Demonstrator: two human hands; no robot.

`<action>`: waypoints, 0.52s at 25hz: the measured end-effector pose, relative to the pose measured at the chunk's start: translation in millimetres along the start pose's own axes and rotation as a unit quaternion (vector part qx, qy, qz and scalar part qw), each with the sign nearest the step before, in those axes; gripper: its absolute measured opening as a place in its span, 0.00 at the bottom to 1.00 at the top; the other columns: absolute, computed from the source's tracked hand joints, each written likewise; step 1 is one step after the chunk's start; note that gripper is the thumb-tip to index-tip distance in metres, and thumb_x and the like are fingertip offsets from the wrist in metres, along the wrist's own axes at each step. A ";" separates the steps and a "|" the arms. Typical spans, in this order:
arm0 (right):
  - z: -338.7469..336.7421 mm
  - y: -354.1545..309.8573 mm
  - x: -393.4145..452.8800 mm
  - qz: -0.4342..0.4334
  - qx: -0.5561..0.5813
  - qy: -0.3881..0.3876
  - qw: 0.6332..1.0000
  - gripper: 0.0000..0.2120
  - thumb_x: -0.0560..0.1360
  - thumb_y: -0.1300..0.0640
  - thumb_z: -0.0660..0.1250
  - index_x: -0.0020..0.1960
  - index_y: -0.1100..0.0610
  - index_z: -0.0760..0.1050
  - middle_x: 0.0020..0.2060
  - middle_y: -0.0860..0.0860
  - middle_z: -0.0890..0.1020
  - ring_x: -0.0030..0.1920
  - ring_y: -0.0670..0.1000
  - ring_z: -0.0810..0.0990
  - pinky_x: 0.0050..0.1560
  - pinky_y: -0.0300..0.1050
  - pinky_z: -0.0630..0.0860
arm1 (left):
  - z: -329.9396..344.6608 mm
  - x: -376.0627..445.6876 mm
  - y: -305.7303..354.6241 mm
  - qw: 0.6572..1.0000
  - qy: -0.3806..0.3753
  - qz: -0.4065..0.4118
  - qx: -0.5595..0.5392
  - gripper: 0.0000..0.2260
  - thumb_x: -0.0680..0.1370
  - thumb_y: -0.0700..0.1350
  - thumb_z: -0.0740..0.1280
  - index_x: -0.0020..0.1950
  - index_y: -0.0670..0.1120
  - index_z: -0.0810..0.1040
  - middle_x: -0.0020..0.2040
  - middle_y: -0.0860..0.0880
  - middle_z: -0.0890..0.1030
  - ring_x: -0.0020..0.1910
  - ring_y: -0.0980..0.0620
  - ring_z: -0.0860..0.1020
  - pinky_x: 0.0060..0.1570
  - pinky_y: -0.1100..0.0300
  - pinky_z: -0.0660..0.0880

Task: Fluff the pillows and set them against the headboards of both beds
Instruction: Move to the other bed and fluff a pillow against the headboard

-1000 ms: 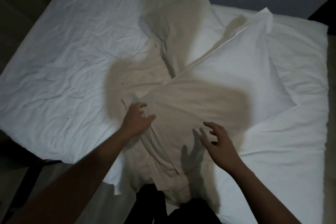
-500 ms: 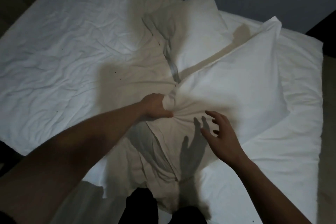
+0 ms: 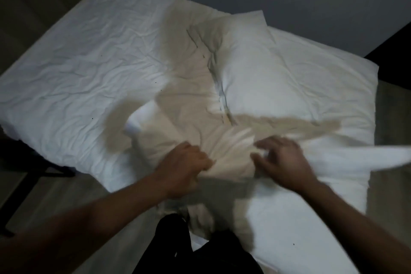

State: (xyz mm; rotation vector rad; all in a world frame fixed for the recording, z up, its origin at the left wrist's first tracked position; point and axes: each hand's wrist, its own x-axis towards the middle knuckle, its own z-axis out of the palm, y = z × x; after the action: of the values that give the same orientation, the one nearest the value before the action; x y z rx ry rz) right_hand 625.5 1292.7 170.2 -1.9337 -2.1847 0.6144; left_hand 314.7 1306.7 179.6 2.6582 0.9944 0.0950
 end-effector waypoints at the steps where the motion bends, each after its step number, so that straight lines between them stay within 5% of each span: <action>1: 27.0 0.1 -23.9 0.000 0.005 -0.034 0.999 0.18 0.76 0.36 0.65 0.53 0.47 0.84 0.47 0.47 0.85 0.48 0.54 0.84 0.52 0.52 0.79 | 23.5 -25.4 6.9 0.998 -0.055 -0.030 -0.012 0.13 0.54 0.46 0.69 0.37 0.51 0.75 0.33 0.52 0.78 0.36 0.48 0.77 0.42 0.56 0.69; 4: 100.6 6.4 -94.6 0.062 -0.001 -0.154 0.986 0.21 0.77 0.38 0.57 0.44 0.50 0.83 0.43 0.49 0.81 0.45 0.58 0.84 0.42 0.50 0.76 | 104.5 -100.8 23.2 0.972 -0.182 -0.138 -0.049 0.10 0.58 0.44 0.71 0.33 0.48 0.71 0.31 0.50 0.78 0.31 0.46 0.80 0.33 0.60 0.67; 7: 134.8 18.5 -143.0 0.157 0.044 -0.245 0.956 0.16 0.78 0.40 0.63 0.56 0.47 0.83 0.57 0.47 0.80 0.57 0.54 0.82 0.54 0.47 0.76 | 143.4 -155.6 23.3 0.914 -0.229 -0.302 -0.142 0.04 0.70 0.46 0.63 0.36 0.50 0.70 0.39 0.49 0.79 0.43 0.44 0.80 0.38 0.55 0.67; 10: 138.4 14.7 -154.8 0.197 0.094 -0.234 0.947 0.17 0.78 0.44 0.68 0.65 0.48 0.80 0.64 0.46 0.78 0.63 0.51 0.79 0.61 0.43 0.74 | 141.3 -155.8 -9.9 0.875 -0.186 -0.405 -0.192 0.08 0.70 0.47 0.66 0.35 0.51 0.68 0.37 0.53 0.76 0.42 0.49 0.78 0.39 0.55 0.71; 13: 141.4 5.0 -140.5 0.240 0.138 -0.173 0.945 0.19 0.78 0.49 0.70 0.68 0.50 0.77 0.66 0.47 0.77 0.65 0.51 0.78 0.61 0.42 0.73 | 130.9 -132.2 -59.3 0.837 -0.127 -0.477 -0.236 0.05 0.70 0.45 0.72 0.41 0.51 0.77 0.45 0.50 0.81 0.47 0.47 0.81 0.47 0.56 0.76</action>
State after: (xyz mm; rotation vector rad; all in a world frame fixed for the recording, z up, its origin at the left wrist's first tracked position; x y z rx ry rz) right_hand 597.3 1128.0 61.5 -2.3398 -1.6469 1.3490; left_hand 198.7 1229.6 42.8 1.4604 1.7786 -0.2017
